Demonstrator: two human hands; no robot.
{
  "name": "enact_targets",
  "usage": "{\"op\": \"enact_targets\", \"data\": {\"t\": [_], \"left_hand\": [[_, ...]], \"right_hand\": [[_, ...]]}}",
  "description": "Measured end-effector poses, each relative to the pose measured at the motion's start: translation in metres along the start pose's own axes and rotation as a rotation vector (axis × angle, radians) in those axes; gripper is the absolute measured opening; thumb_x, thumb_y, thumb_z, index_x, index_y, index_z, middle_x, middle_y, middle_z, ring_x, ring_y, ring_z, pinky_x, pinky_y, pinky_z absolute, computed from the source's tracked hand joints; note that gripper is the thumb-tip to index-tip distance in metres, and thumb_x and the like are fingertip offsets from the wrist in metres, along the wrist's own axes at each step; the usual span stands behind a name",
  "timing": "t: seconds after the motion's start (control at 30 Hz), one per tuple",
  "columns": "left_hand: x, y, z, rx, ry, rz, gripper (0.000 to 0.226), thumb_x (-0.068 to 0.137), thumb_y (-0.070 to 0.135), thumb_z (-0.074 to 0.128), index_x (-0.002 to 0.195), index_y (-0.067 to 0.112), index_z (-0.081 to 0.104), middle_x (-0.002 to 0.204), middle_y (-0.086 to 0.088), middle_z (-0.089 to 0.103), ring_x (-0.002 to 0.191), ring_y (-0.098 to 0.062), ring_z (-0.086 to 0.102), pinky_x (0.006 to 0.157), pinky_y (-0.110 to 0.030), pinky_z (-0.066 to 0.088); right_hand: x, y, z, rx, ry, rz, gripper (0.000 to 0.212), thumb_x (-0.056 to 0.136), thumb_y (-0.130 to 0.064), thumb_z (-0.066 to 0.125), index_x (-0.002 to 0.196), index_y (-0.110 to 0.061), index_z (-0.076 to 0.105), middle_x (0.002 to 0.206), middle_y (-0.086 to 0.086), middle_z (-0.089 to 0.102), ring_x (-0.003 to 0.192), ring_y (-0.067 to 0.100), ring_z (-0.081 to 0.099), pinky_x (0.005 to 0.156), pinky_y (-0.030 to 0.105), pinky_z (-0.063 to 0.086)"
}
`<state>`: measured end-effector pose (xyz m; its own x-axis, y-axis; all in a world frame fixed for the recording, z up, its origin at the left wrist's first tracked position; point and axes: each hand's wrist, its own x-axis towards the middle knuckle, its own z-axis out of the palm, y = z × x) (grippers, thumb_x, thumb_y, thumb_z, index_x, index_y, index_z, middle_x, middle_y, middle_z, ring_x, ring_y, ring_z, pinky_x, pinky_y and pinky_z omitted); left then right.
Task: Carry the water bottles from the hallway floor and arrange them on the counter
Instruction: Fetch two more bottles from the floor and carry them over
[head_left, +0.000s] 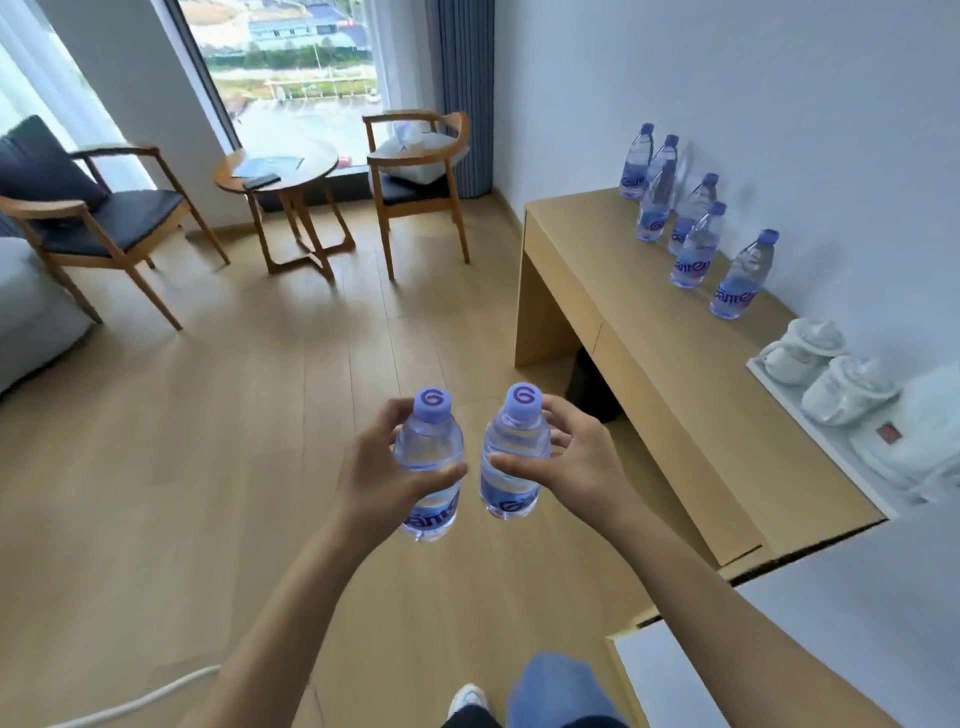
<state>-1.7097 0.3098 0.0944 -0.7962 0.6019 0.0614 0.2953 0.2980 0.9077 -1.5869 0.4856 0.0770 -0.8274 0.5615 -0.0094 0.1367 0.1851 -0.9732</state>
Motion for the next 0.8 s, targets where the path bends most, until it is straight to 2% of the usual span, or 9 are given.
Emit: {"op": "enact_targets", "data": {"t": [0.13,0.3,0.47,0.57,0.67,0.8], "left_hand": [[0.077,-0.007,0.002,-0.01,-0.028,0.001,0.054,0.062,0.013,0.089,0.098,0.038,0.057,0.091,0.026,0.066,0.083,0.008,0.063,0.065,-0.005,0.046],[0.177,-0.015,0.023,-0.032,-0.051,0.001,0.053,0.062,0.013,0.089,0.095,0.041,0.058,0.09,0.028,0.066,0.081,0.008,0.063,0.062,-0.003,0.045],[0.303,-0.012,0.043,-0.015,-0.086,0.016,0.054,0.062,0.015,0.089,0.1,0.038,0.057,0.09,0.026,0.067,0.083,0.006,0.063,0.064,-0.006,0.048],[0.377,-0.004,0.054,0.004,-0.109,0.036,0.055,0.061,0.013,0.089,0.103,0.032,0.06,0.089,0.017,0.069,0.082,0.004,0.064,0.064,-0.007,0.048],[0.445,-0.001,0.066,0.015,-0.122,0.058,0.055,0.061,0.014,0.09,0.106,0.027,0.06,0.092,0.008,0.07,0.082,-0.002,0.066,0.066,-0.013,0.052],[0.521,-0.004,0.08,-0.008,-0.134,0.064,0.056,0.061,0.013,0.089,0.105,0.03,0.06,0.09,0.008,0.07,0.079,0.0,0.066,0.063,-0.01,0.05]], "right_hand": [[0.064,0.004,0.0,-0.007,0.081,0.022,0.06,0.063,-0.025,0.093,0.116,-0.028,0.064,0.105,-0.007,0.072,0.095,0.017,0.07,0.085,0.041,0.059],[0.16,0.019,-0.011,-0.019,0.127,0.035,0.053,0.065,-0.026,0.092,0.11,-0.031,0.064,0.098,-0.011,0.072,0.087,0.007,0.069,0.076,0.023,0.058],[0.281,0.025,-0.032,-0.02,0.13,0.036,0.058,0.065,-0.033,0.091,0.114,-0.033,0.062,0.102,-0.014,0.072,0.09,0.002,0.069,0.072,0.016,0.056],[0.351,0.022,-0.049,-0.019,0.147,0.024,0.056,0.065,-0.03,0.092,0.109,-0.042,0.06,0.099,-0.016,0.072,0.088,0.002,0.069,0.072,0.016,0.055],[0.414,0.022,-0.068,-0.024,0.172,0.017,0.056,0.064,-0.026,0.092,0.108,-0.04,0.06,0.098,-0.02,0.072,0.085,0.002,0.07,0.072,0.016,0.055],[0.482,0.025,-0.085,-0.047,0.227,0.032,0.056,0.064,-0.026,0.092,0.111,-0.035,0.063,0.098,-0.026,0.069,0.085,-0.003,0.068,0.069,0.01,0.051]]}}
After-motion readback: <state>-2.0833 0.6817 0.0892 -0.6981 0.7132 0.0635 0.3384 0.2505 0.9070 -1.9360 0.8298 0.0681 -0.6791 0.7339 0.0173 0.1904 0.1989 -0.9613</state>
